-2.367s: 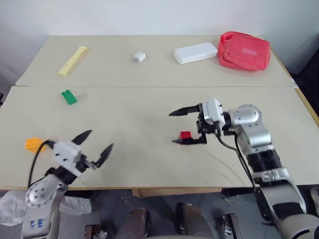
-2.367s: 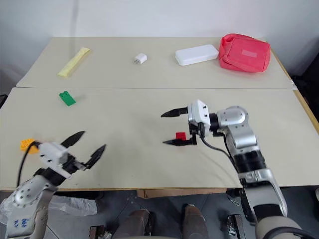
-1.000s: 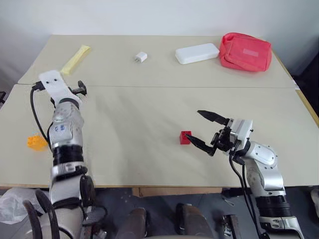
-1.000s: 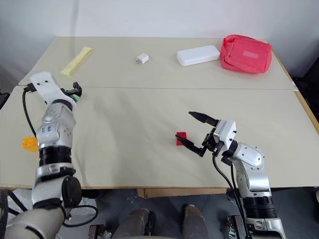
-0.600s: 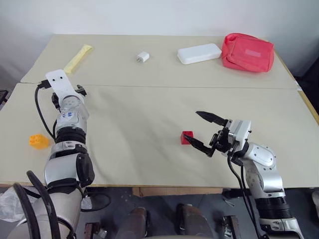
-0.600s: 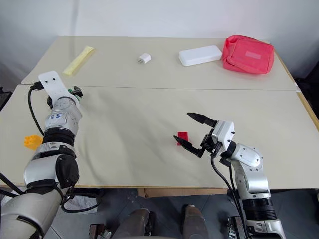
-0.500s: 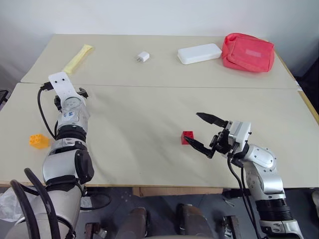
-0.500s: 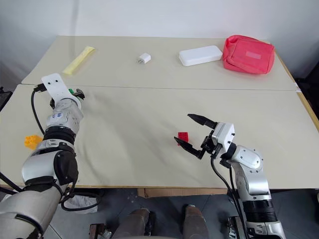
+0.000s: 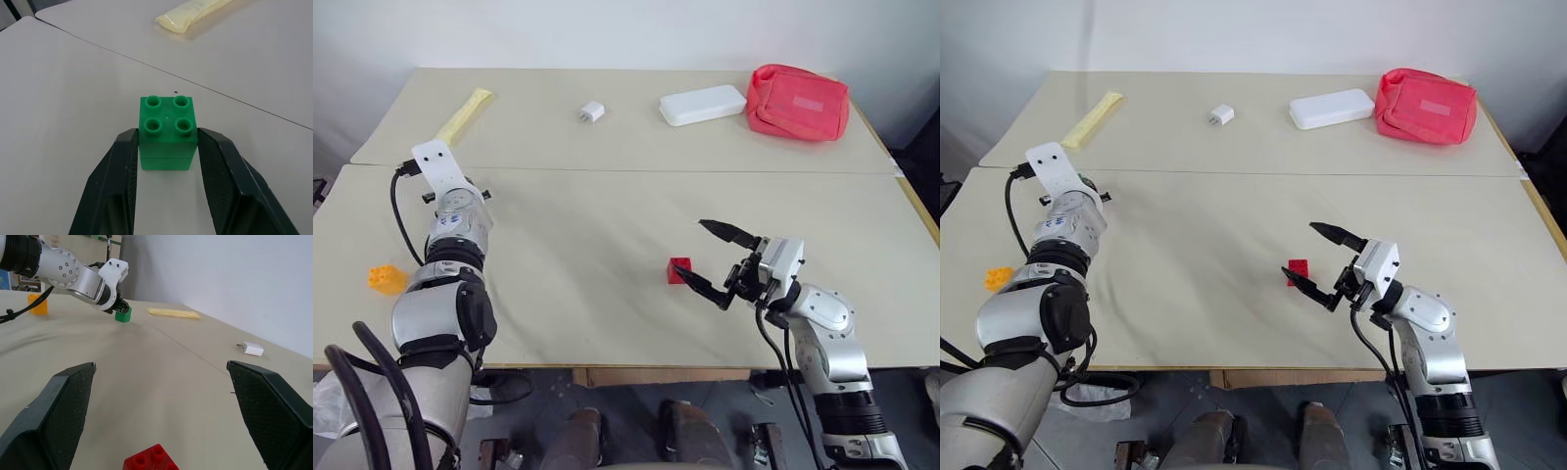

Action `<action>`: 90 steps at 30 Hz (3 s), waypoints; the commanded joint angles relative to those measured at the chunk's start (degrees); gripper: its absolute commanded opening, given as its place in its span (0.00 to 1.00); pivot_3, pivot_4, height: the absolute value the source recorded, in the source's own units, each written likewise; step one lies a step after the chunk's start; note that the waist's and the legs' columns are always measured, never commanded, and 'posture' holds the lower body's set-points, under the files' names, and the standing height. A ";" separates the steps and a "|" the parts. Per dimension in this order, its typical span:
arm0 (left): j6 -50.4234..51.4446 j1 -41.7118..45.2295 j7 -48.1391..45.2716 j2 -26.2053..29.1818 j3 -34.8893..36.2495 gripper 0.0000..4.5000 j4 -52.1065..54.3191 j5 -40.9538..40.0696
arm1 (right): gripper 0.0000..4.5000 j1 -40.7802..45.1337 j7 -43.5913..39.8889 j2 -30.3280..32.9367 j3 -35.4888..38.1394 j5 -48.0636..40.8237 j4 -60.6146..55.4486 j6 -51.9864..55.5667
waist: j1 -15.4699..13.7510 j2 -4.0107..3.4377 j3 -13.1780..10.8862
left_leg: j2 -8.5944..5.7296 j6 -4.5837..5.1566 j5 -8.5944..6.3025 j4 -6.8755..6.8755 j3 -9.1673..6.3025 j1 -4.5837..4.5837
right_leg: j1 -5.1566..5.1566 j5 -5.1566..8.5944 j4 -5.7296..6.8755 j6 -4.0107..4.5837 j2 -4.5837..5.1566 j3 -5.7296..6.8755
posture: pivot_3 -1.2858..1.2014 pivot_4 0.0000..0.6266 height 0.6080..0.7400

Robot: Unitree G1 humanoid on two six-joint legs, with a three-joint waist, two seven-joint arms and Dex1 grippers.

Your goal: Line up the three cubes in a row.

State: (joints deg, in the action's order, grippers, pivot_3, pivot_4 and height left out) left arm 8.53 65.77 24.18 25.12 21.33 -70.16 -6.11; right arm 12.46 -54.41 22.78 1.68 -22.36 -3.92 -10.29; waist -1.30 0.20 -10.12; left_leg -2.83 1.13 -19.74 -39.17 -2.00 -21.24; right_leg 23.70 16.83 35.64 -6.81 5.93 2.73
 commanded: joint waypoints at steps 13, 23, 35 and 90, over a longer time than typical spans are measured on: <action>4.51 -20.75 -52.98 4.70 -3.04 0.32 44.41 -18.76 | 1.00 -1.71 -0.45 1.31 0.78 -0.10 -0.37 -2.60 | 0.96 -0.01 0.00 | 0.03 0.00 0.00 -0.01 0.01 0.00 | -0.01 0.00 0.01 0.01 0.30 0.06 | 0.52 0.24 1.00; 1.56 -28.46 -98.12 19.83 -19.81 0.32 50.83 -16.31 | 1.00 -10.58 -4.98 12.39 9.16 -4.64 -4.64 -0.14 | 0.47 -0.09 0.01 | -0.01 0.09 0.04 -0.01 -0.08 0.11 | -0.25 0.03 -0.07 0.07 0.42 0.04 | 0.52 0.24 1.00; -19.76 -15.21 -107.30 3.34 -31.01 0.32 25.58 -4.53 | 1.00 -17.53 -6.43 17.42 10.85 -7.94 -13.17 6.96 | -0.01 -0.03 -0.03 | -0.28 0.35 0.11 -0.01 0.04 0.01 | -0.18 -0.02 -0.02 -0.05 0.36 0.10 | 0.52 0.24 1.00; -8.31 -88.99 -49.81 -11.09 29.85 0.97 77.00 -28.39 | 1.00 8.03 -16.52 6.46 -6.48 -9.80 -8.63 14.68 | -0.07 0.11 0.02 | 0.00 0.16 -0.05 0.03 -0.52 0.06 | -0.44 0.06 -0.58 0.12 0.64 -0.06 | 0.52 0.24 1.00</action>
State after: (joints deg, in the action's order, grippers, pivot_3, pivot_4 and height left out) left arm -1.34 -22.81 -25.19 11.96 52.12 5.29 -33.44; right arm 20.99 -70.61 29.46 -5.73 -32.02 -11.87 5.89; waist -1.38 0.32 -10.10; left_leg -2.83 1.28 -19.79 -39.14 -2.52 -21.18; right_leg 23.27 16.89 35.06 -6.69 6.57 2.68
